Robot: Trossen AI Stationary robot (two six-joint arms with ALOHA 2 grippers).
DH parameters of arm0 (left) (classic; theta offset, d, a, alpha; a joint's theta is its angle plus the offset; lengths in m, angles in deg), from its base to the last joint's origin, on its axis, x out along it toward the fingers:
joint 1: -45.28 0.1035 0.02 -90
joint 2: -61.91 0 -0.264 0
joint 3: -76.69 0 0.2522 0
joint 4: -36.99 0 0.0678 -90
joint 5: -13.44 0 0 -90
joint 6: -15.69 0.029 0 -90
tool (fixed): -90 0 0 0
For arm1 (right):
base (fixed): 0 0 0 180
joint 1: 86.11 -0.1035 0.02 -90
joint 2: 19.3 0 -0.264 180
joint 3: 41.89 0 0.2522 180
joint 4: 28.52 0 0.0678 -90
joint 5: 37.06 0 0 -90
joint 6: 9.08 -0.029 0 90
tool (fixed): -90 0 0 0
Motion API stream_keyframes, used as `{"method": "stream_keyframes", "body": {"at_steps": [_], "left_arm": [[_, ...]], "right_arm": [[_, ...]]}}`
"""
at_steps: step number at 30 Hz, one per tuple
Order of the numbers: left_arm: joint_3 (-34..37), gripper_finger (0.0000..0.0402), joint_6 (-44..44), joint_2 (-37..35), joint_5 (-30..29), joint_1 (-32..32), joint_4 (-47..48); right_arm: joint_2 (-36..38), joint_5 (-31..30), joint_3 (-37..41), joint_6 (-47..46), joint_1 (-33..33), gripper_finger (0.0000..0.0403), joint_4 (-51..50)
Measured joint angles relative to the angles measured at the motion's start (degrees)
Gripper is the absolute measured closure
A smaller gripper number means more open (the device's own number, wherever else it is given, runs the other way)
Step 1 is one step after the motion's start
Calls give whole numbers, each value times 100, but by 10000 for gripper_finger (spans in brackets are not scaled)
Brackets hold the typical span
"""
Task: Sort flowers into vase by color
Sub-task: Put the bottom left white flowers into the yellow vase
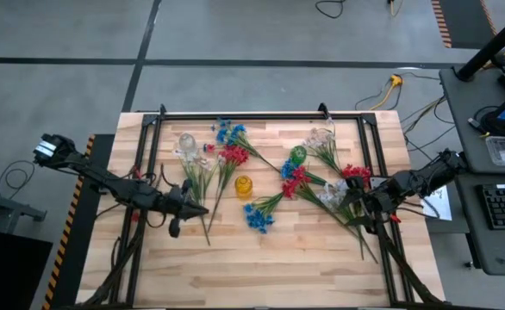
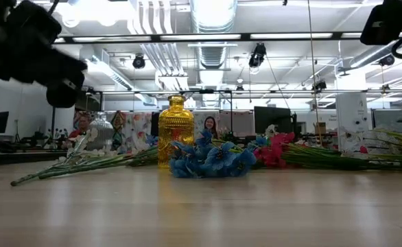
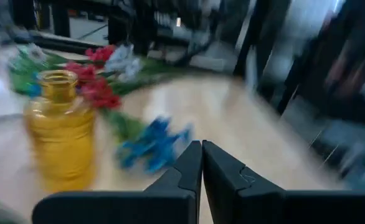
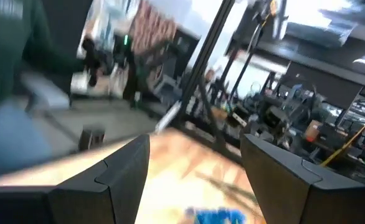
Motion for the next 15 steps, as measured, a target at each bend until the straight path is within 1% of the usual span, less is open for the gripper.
{"method": "stream_keyframes", "body": {"at_steps": [1, 3, 4, 6, 7, 9, 10, 12, 13, 15], "left_arm": [[0, 402, -364, 0, -67, 0, -220], [0, 402, -768, -2, -290, 2, -596], [0, 402, -927, 0, -394, 3, -762], [0, 402, -1265, 2, -564, 6, -1270], [-6, 402, -1272, -2, -551, 7, -1558], [-220, 402, -943, -3, -240, -1, -1628], [-398, 402, -822, 15, -119, -4, -1515], [-874, 402, -683, 114, -135, -4, -966], [-1148, 402, -624, 179, -254, 6, -571], [-1748, 402, -560, 289, -672, 25, 671]], "right_arm": [[2, 25, 0, -310, 0, 158, 157], [0, 200, 0, -1494, 0, 158, 500], [0, 188, 0, -1946, 0, 158, 694], [-4, -104, -2, -2242, 21, 158, 1021], [-31, -284, -4, -2279, 27, 158, 1087], [-142, -705, -4, -2316, 27, 158, 1179], [-212, -952, -11, -2344, 27, 158, 1275], [-349, -1620, -54, -2475, 28, 158, 1225], [-415, -1954, -133, -2550, 28, 158, 1233], [-598, -2568, -301, -2723, 28, 158, 1222]]}}
